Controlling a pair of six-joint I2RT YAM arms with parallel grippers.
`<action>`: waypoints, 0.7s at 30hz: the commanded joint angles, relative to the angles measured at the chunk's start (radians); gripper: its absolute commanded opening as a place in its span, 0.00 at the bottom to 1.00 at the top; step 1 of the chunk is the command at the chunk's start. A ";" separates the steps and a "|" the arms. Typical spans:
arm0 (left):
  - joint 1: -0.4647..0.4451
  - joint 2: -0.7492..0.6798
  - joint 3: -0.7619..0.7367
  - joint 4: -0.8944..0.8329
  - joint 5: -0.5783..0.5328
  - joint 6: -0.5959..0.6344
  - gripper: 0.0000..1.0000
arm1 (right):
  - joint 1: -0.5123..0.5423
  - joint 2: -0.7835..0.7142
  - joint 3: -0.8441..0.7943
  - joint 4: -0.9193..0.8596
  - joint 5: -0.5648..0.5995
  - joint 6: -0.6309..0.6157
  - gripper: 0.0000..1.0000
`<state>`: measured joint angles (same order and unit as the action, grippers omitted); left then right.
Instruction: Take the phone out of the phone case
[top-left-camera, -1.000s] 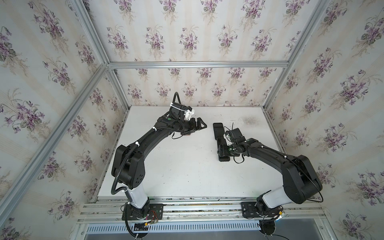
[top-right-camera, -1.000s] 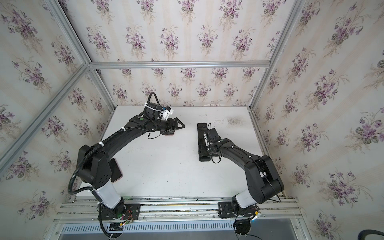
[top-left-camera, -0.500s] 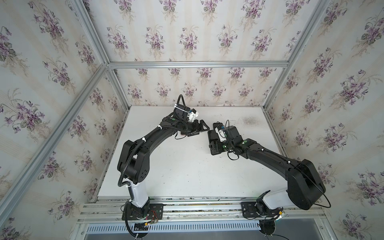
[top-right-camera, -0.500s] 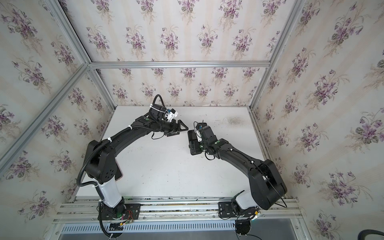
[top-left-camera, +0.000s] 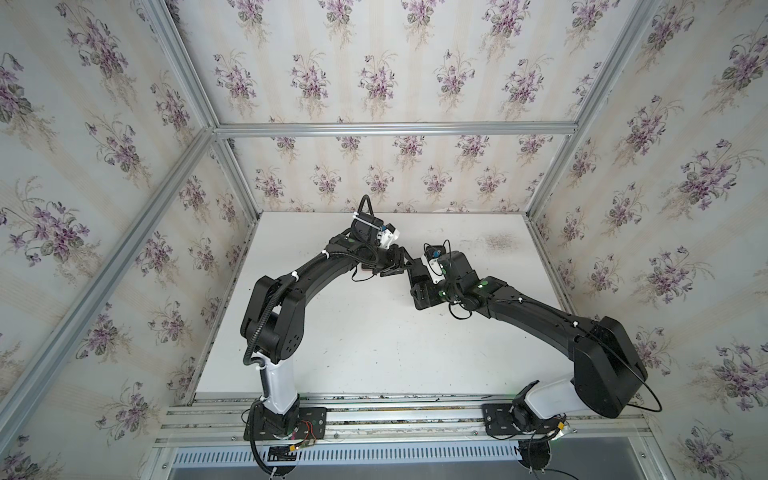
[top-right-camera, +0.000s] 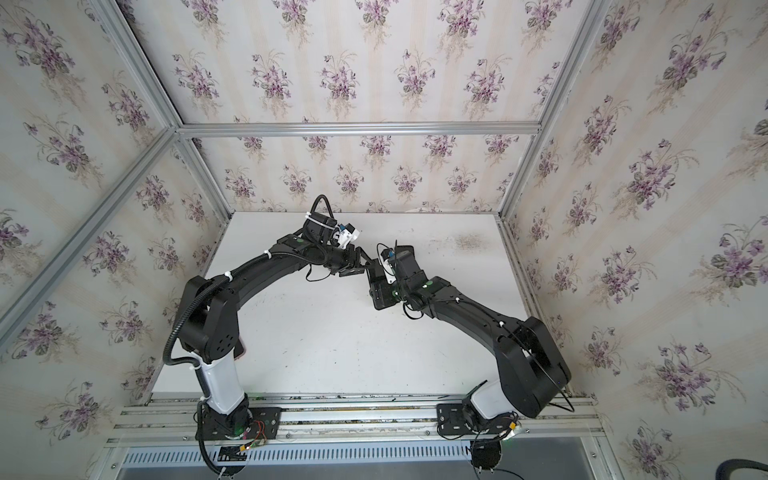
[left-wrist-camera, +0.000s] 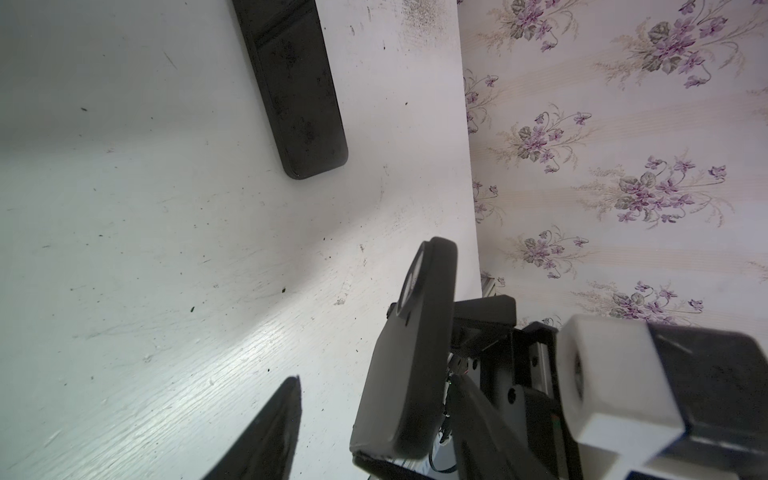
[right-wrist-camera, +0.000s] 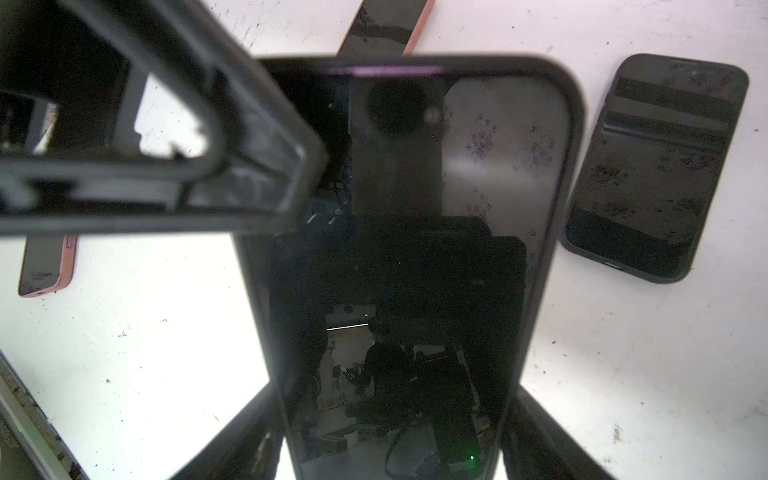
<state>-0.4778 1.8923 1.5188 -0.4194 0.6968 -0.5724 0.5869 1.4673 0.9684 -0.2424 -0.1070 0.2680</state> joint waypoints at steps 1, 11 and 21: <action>-0.001 0.003 0.003 0.000 0.023 0.020 0.47 | 0.005 0.001 0.020 0.038 0.000 -0.016 0.45; -0.001 0.004 0.006 -0.007 0.041 0.039 0.16 | 0.023 0.000 0.016 0.045 0.006 -0.025 0.45; 0.037 -0.055 0.066 -0.032 0.005 0.030 0.02 | 0.027 -0.037 0.026 0.055 -0.006 -0.028 0.78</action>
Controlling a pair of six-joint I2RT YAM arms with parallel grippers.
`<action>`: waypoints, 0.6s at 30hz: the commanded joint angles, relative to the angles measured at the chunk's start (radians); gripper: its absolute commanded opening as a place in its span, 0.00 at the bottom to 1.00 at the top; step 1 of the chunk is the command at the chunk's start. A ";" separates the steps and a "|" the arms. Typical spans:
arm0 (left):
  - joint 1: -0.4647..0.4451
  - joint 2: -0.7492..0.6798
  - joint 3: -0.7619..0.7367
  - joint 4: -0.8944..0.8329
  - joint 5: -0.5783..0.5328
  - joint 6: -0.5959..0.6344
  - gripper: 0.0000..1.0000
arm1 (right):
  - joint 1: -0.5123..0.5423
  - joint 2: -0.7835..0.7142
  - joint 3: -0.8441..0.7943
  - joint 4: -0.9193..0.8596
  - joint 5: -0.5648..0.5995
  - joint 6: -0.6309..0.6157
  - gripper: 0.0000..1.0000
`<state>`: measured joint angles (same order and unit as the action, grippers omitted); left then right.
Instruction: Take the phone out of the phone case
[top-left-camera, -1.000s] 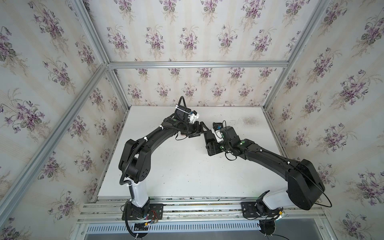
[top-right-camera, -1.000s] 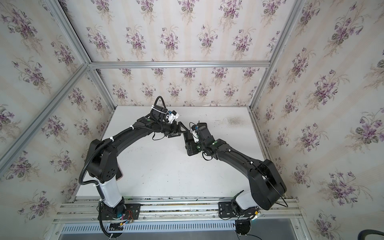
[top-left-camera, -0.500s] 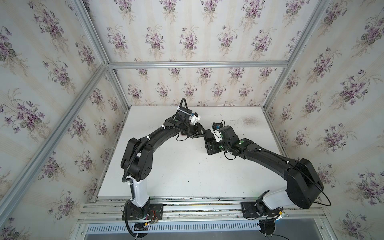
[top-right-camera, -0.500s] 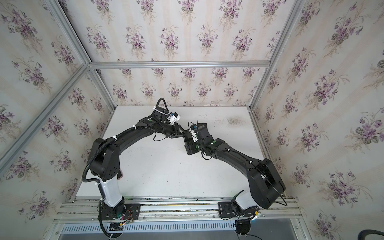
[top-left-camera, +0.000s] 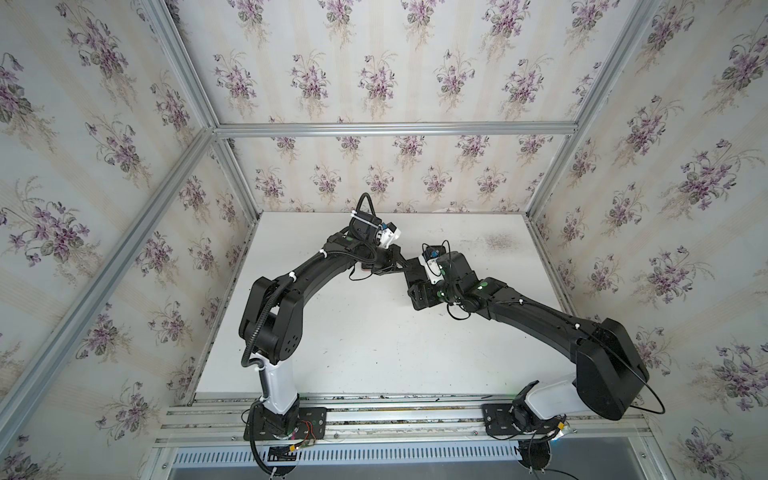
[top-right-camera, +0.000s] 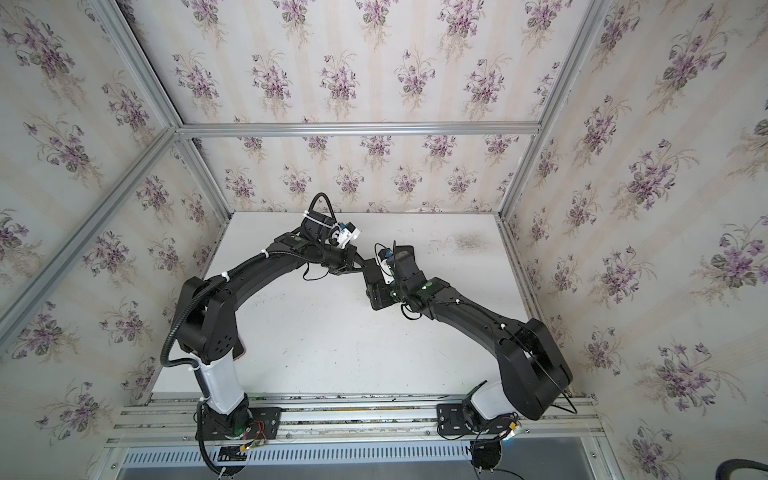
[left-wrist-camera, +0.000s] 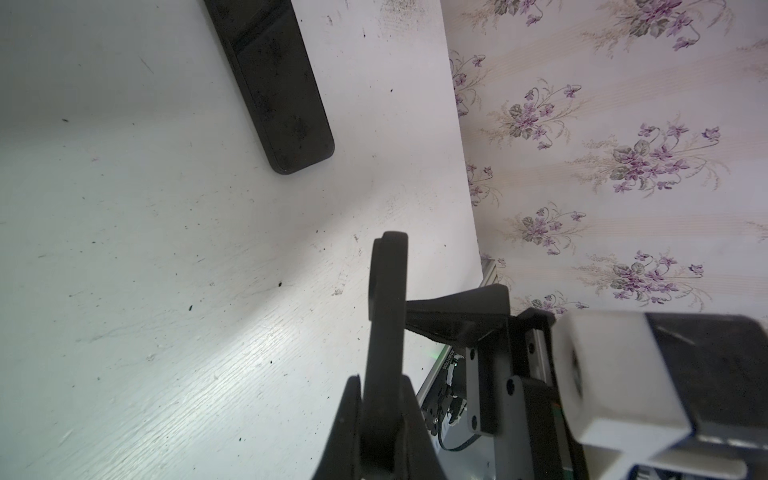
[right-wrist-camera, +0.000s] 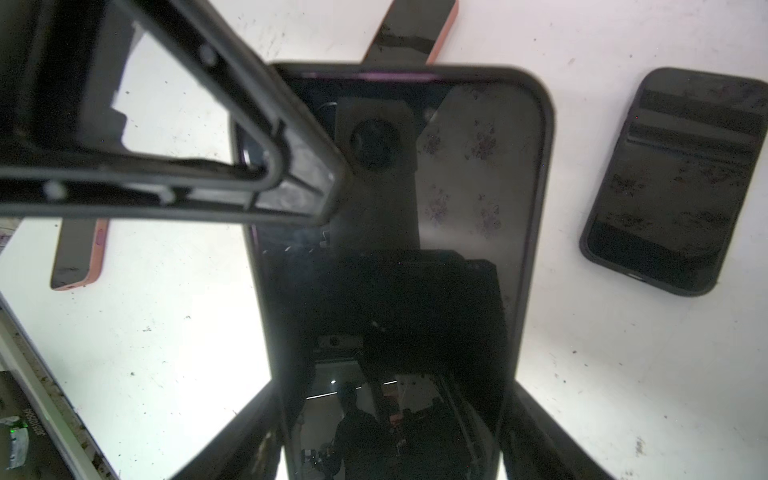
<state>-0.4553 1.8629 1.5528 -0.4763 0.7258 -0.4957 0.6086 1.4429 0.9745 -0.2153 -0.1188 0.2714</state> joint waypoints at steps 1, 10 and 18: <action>0.024 -0.038 0.053 0.019 -0.034 -0.052 0.02 | 0.005 -0.021 0.031 0.024 0.002 -0.029 0.82; 0.178 -0.173 0.237 0.006 -0.185 -0.124 0.02 | -0.031 -0.092 0.201 0.034 -0.088 0.083 0.96; 0.282 -0.221 0.425 0.062 -0.236 -0.280 0.01 | -0.155 -0.047 0.291 0.284 -0.372 0.400 0.94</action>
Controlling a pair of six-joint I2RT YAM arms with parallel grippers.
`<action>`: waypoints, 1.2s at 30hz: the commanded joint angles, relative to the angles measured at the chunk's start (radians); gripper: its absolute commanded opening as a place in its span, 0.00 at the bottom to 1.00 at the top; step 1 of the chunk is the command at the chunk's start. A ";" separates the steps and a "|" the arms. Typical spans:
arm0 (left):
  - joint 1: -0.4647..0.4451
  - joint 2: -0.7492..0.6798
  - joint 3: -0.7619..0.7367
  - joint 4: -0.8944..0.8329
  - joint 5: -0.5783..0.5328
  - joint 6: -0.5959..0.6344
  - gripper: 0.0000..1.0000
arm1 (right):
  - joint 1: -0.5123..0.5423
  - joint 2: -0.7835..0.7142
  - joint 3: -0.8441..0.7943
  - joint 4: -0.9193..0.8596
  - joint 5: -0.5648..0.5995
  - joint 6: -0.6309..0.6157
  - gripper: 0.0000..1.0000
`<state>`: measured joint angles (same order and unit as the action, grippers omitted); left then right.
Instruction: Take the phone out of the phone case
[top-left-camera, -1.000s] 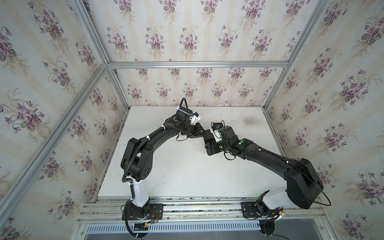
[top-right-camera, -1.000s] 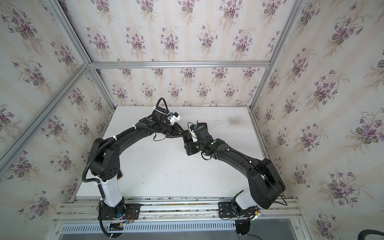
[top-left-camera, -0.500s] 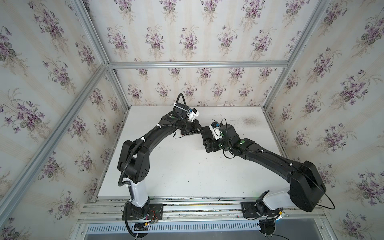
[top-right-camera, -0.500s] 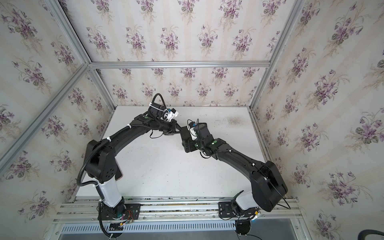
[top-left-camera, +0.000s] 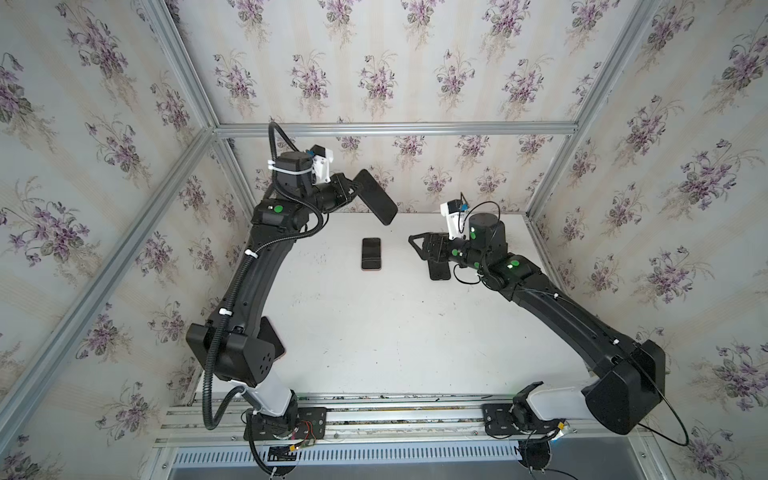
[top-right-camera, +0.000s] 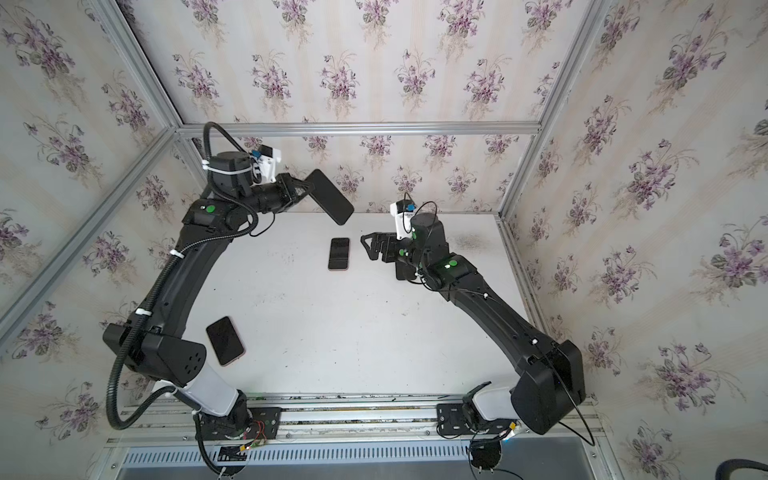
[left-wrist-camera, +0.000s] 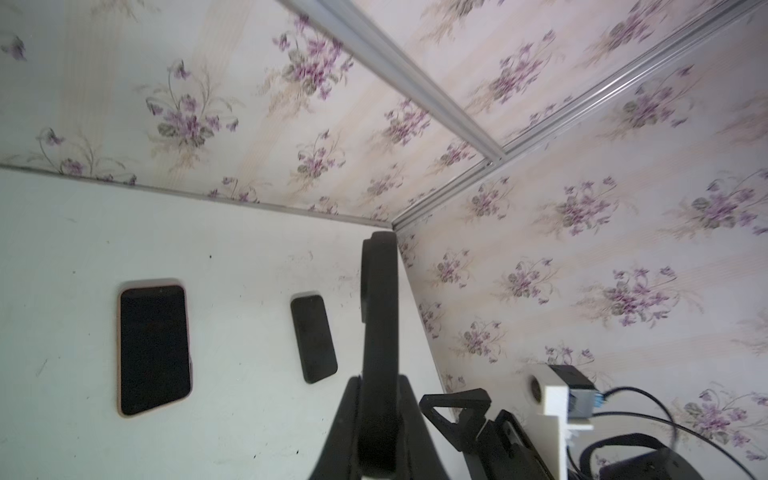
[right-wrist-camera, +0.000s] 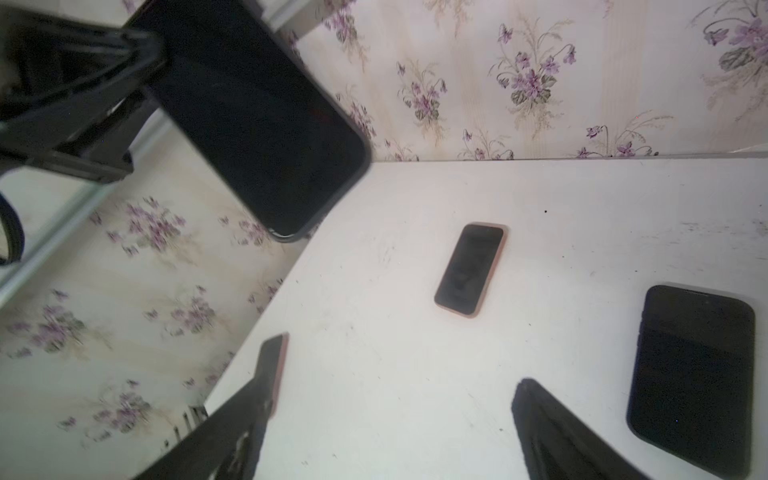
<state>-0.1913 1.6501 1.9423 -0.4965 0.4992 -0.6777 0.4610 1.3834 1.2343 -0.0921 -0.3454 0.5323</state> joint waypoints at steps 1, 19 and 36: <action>0.027 -0.009 0.050 0.096 -0.009 -0.125 0.01 | -0.008 0.024 0.045 0.192 -0.173 0.159 0.93; 0.073 -0.176 -0.365 0.626 0.061 -0.569 0.00 | -0.001 0.208 0.095 0.716 -0.307 0.624 0.75; 0.055 -0.200 -0.473 0.751 0.080 -0.627 0.00 | 0.011 0.268 0.123 0.844 -0.319 0.728 0.57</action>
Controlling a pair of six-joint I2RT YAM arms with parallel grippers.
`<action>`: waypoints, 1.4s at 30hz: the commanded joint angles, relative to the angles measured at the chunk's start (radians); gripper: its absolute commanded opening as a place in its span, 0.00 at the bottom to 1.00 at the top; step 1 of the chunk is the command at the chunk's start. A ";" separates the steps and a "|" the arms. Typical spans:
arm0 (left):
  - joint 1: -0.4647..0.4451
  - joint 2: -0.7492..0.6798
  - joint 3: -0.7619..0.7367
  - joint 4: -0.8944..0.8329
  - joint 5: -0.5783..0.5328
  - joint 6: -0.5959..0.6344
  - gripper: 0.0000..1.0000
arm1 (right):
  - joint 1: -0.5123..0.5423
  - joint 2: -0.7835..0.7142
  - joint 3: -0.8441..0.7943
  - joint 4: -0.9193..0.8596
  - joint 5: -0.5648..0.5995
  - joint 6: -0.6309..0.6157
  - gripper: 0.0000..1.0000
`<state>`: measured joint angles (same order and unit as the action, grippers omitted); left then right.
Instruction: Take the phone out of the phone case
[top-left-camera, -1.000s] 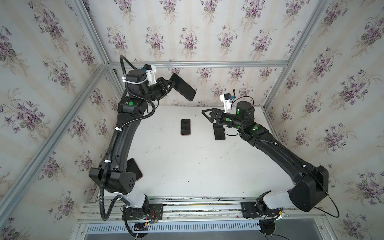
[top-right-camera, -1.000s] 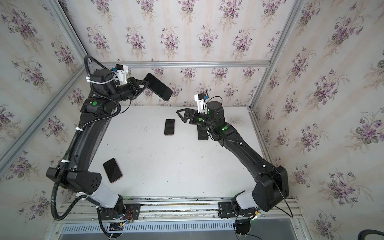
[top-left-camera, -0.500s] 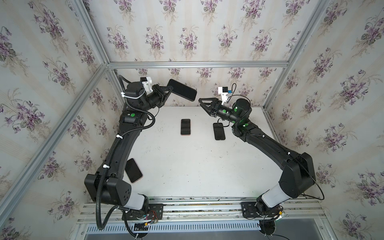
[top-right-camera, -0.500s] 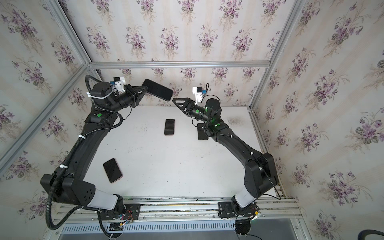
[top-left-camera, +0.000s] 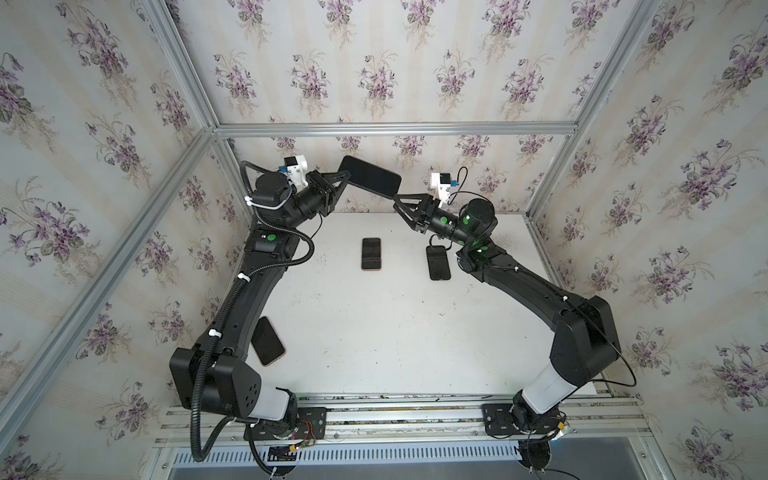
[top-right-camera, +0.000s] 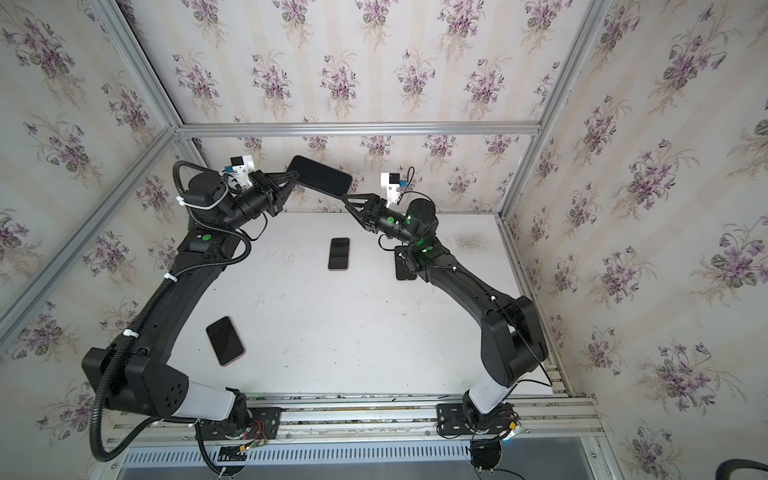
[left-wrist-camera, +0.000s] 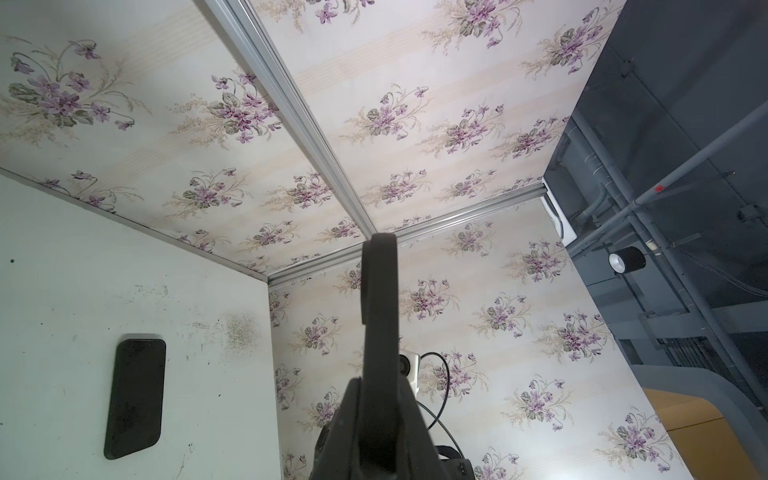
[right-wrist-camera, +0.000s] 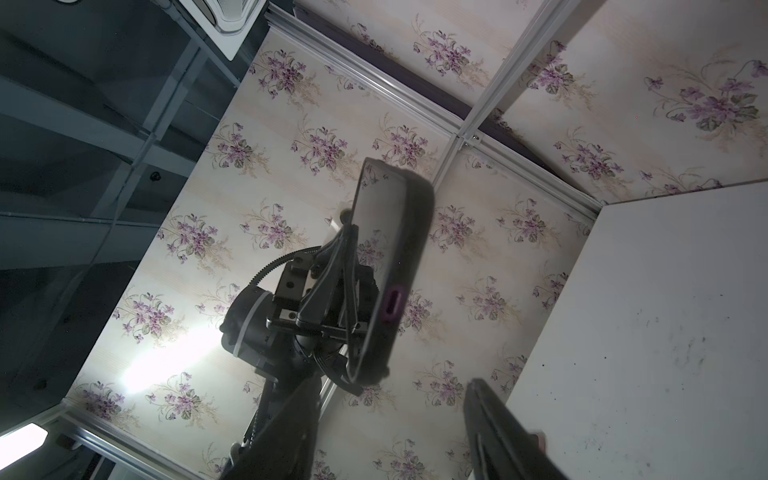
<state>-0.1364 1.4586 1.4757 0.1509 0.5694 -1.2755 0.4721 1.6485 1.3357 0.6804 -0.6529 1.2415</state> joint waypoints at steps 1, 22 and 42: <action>-0.001 -0.009 -0.010 0.111 0.009 -0.033 0.00 | 0.000 0.006 0.020 0.072 -0.013 0.022 0.55; -0.003 0.006 -0.016 0.136 0.021 -0.033 0.00 | 0.003 0.040 0.024 0.122 -0.010 0.069 0.38; -0.005 0.014 -0.019 0.150 0.027 -0.040 0.00 | 0.003 0.065 0.027 0.162 -0.023 0.095 0.13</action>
<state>-0.1425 1.4734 1.4509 0.2169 0.5808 -1.2919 0.4747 1.7107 1.3544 0.7834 -0.6567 1.3476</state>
